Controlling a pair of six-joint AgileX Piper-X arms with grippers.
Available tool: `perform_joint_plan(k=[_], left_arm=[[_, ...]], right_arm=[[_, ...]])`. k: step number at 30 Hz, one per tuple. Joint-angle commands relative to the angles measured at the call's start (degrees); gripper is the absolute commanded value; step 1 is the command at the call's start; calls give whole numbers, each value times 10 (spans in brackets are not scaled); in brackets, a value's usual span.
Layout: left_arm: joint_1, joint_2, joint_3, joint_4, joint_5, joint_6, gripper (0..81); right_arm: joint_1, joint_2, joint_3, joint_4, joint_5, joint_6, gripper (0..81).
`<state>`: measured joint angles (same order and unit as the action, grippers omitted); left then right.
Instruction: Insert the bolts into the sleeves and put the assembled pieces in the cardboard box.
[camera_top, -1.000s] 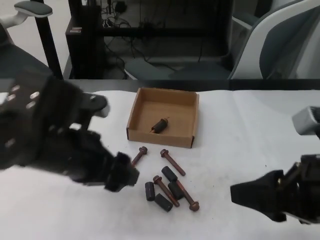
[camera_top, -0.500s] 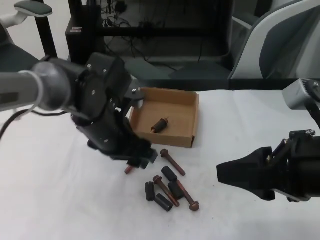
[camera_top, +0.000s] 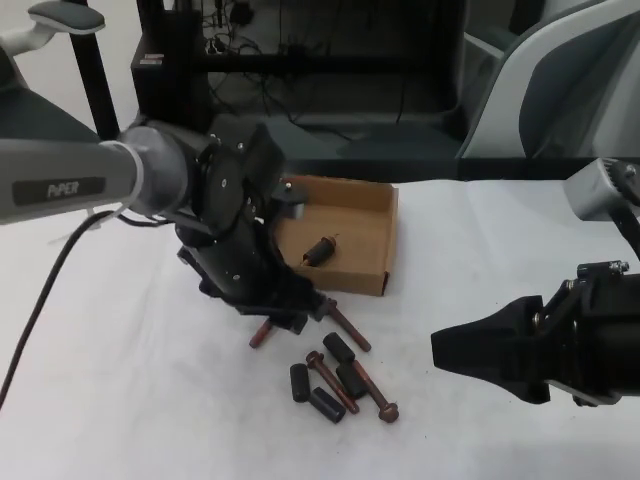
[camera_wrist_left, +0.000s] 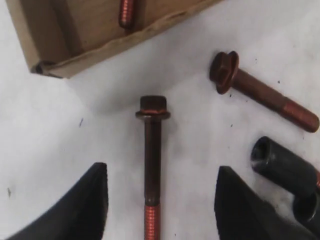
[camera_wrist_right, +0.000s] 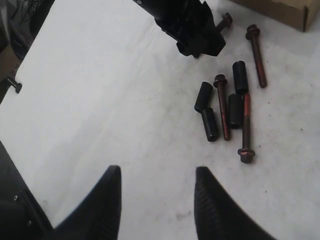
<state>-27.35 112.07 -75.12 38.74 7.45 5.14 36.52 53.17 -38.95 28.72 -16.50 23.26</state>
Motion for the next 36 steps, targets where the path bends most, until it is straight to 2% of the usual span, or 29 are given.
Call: perform_joint_plan(k=[1,17,20,24,34,36], left_arm=[[2,2,-8,-8,-6,5,533],[19,36,-8,-44,-1,10,529],[21,36,-8,-39,13,10,500],[21,36,-8,-22,13,25,409],[21,36,-8,-12,50,28,48],[21,36,-8,-10,50,28,15]], right_arm=[[0,2,-6,-7,-7,-5,462],[0,2,-6,-7,-19,-5,462],[0,2,-6,-7,-19,-5,462],[0,2,-6,-7,-19,-5,462],[0,2,-11,-16,-18,-3,462],[0,2,-11,-16,-18,-3,462]])
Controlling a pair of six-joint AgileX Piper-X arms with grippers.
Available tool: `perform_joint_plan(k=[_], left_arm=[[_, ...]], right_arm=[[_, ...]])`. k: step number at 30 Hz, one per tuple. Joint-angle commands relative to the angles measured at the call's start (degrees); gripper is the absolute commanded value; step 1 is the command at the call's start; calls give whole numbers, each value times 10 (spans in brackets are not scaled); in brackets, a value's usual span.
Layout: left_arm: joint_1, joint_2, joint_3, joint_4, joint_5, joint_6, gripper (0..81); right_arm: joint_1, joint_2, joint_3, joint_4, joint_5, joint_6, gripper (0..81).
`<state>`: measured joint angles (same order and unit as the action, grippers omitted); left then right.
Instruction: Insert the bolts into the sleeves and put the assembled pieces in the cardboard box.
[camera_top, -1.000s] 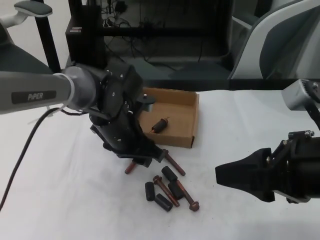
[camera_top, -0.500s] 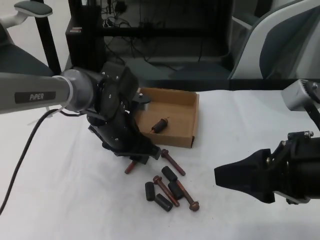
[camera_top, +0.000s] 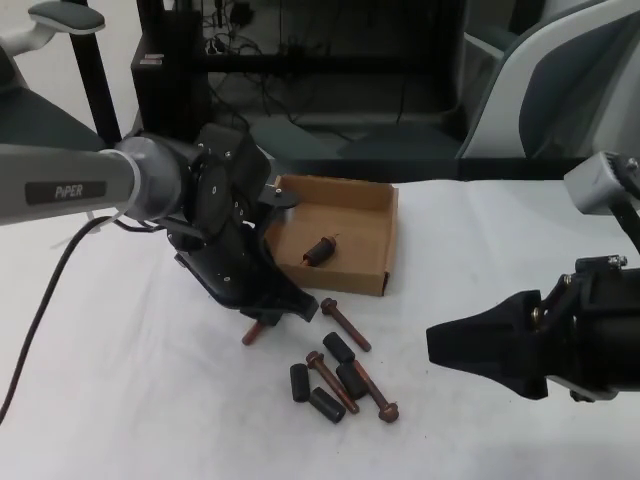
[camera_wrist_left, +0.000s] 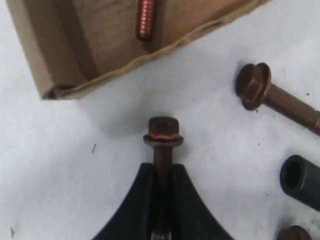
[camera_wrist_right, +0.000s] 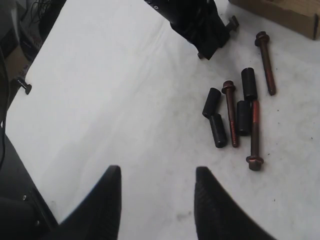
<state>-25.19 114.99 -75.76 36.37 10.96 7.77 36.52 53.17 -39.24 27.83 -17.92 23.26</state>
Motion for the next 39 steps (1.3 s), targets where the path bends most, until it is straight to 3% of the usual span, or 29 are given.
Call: perform_joint_plan(k=[1,15,25,32,39], left_arm=[[-1,7,-1,16,15,2,17],[19,-84,17,75,15,-14,17],[41,-311,219,-11,38,-31,17],[41,-455,346,-84,56,-52,17],[41,-544,388,-88,85,-51,17]], right_arm=[[0,2,-8,-7,-4,-3,462],[0,2,-7,23,-4,-2,462],[0,67,-14,53,-5,-7,462],[0,169,-78,90,-5,-87,462],[0,299,-177,163,12,-171,462]])
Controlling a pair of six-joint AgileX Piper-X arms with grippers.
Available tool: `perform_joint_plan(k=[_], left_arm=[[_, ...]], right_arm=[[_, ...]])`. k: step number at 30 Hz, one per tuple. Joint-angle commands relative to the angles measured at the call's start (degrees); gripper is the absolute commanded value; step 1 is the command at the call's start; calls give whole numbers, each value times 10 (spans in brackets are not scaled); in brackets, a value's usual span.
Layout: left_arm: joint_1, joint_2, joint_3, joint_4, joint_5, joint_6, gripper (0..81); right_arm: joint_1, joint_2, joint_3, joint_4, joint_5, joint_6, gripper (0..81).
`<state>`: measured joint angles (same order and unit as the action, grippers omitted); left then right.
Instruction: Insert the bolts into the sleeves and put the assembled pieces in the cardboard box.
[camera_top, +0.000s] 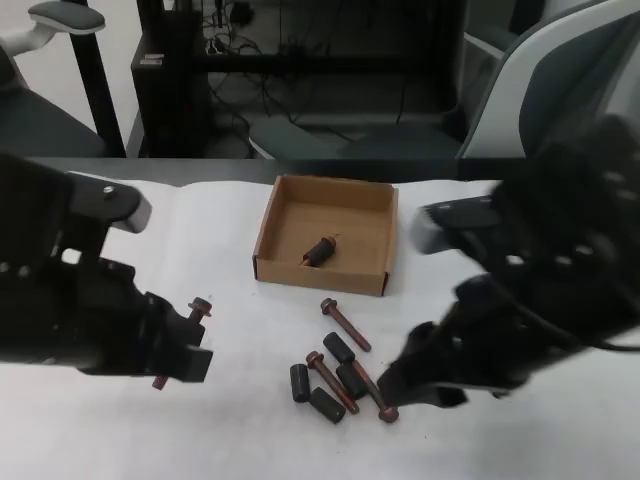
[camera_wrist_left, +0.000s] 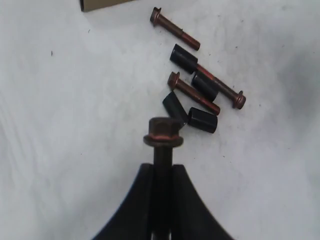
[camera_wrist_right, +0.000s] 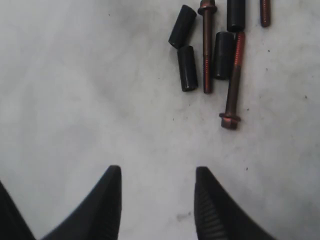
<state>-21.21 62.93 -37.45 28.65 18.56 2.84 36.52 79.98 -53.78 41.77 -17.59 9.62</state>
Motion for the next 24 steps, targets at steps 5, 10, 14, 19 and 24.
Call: perform_joint_plan(k=[5,10,14,19,24], left_arm=[[1,-76,6,-11,17,-2,17],[1,-104,6,-11,17,-2,17],[1,-112,6,-11,18,-21,17],[1,-112,6,-11,25,-28,17],[1,-113,6,-11,25,-28,17]], right_arm=[[0,112,-110,62,49,-96,462],[0,178,-170,78,76,-147,462],[0,224,-209,91,94,-169,462],[0,267,-228,91,95,-173,462],[0,307,-254,91,98,-173,462]])
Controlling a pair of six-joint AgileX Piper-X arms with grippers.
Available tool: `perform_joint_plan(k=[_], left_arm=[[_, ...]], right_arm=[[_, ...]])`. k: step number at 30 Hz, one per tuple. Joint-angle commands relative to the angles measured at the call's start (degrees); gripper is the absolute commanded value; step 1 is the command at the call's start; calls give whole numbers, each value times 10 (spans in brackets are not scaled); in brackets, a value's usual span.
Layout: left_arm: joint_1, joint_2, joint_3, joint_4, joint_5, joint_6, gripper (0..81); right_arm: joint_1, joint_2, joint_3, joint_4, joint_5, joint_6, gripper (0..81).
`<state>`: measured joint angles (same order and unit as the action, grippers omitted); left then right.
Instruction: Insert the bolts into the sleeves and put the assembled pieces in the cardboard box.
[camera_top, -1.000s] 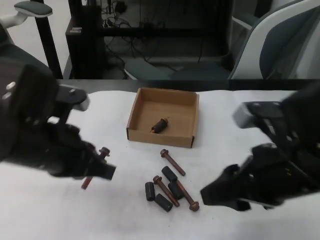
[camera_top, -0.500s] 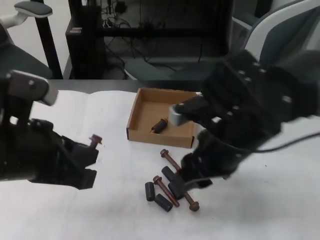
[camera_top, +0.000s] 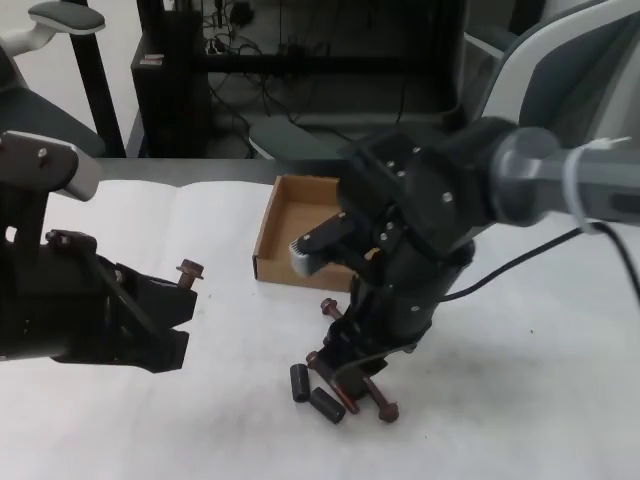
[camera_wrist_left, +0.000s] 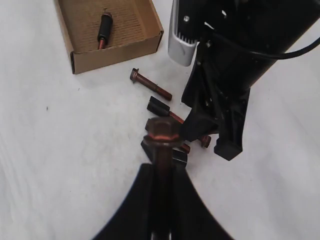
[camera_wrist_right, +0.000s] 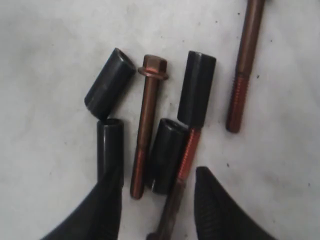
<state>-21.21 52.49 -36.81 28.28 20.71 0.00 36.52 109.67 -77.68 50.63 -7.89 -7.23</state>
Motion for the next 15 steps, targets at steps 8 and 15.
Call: perform_joint_plan(k=[8,15], left_arm=[[1,-9,-1,-7,3,0,17],[1,-9,-1,-7,3,0,17]], right_arm=[[0,48,-66,2,3,-8,462],[0,52,-70,13,27,-60,462]])
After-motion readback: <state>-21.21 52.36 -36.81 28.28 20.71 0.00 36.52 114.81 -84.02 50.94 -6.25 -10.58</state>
